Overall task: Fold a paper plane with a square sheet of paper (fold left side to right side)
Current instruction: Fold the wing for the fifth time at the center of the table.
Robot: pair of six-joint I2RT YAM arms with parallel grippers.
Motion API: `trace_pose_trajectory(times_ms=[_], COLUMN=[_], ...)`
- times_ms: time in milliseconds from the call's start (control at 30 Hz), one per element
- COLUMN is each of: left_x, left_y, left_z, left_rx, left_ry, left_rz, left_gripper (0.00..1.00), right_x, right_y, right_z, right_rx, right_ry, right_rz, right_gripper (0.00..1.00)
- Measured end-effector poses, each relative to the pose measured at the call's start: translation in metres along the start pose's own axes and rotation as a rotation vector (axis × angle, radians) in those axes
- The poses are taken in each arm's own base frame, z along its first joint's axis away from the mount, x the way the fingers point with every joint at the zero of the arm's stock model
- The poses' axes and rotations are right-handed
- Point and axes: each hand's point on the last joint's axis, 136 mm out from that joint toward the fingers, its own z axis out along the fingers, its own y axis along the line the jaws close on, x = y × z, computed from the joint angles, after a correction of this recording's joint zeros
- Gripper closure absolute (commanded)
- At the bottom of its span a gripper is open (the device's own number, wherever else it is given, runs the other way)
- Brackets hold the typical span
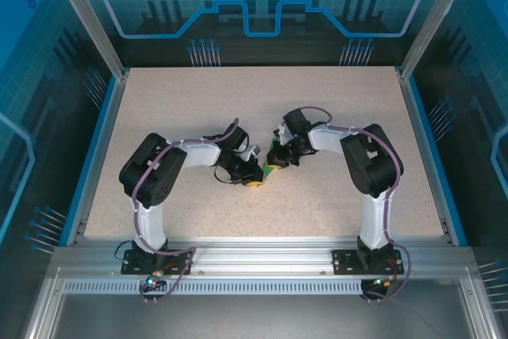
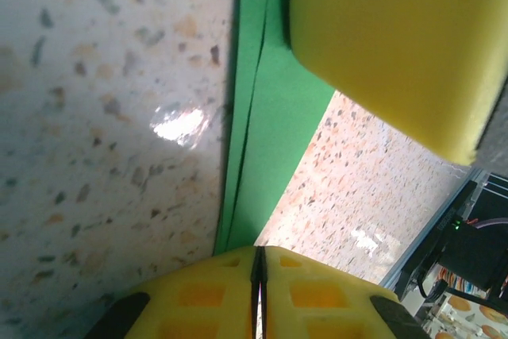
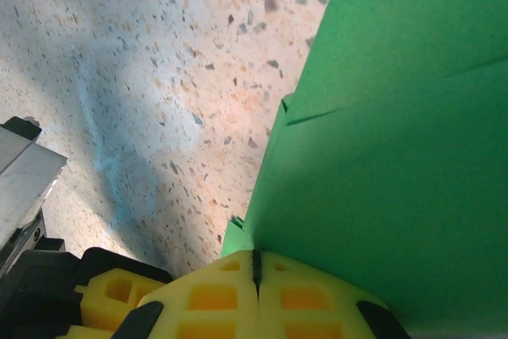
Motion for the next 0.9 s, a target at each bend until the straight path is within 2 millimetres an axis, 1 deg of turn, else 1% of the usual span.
trace_pose_trajectory(times_ms=[433,467,500,567,600,633,667,733,767,800,833,900], left_x=[0.016,0.017,0.019,0.023,0.025,0.026,0.025,0.019,0.014,0.009,0.005,-0.003], left_y=[0.010,0.012,0.013,0.017,0.019,0.019,0.018,0.011,0.006,0.000,-0.004,-0.013], left_z=[-0.007,-0.009,-0.011,-0.015,-0.020,-0.025,-0.032,-0.047,-0.057,-0.067,-0.075,-0.091], left_rx=[-0.030,-0.034,-0.038,-0.046,-0.053,-0.057,-0.061,-0.059,-0.054,-0.051,-0.050,-0.050], left_ry=[-0.005,-0.008,-0.010,-0.017,-0.026,-0.038,-0.059,-0.118,-0.157,-0.199,-0.233,-0.308], left_rz=[-0.016,-0.022,-0.027,-0.038,-0.041,-0.043,-0.041,-0.024,-0.009,0.005,0.017,0.042], left_gripper=[0.89,0.89,0.87,0.83,0.82,0.81,0.77,0.71,0.69,0.66,0.65,0.57], right_x=[0.000,0.000,-0.001,-0.005,-0.009,-0.012,-0.017,-0.025,-0.029,-0.032,-0.034,-0.036], right_y=[-0.001,-0.001,-0.001,-0.001,-0.001,-0.001,0.001,0.009,0.016,0.023,0.030,0.042], right_z=[-0.001,-0.001,-0.001,-0.004,-0.007,-0.012,-0.021,-0.044,-0.058,-0.074,-0.088,-0.116], right_rx=[0.004,0.005,0.004,0.013,0.026,0.036,0.050,0.074,0.084,0.093,0.101,0.115], right_ry=[0.014,0.013,0.011,-0.011,-0.030,-0.051,-0.082,-0.154,-0.195,-0.240,-0.277,-0.355], right_rz=[-0.005,-0.004,-0.006,-0.015,-0.022,-0.027,-0.038,-0.067,-0.082,-0.096,-0.099,-0.083], right_gripper=[0.99,0.98,0.95,0.84,0.75,0.68,0.61,0.47,0.43,0.40,0.39,0.38])
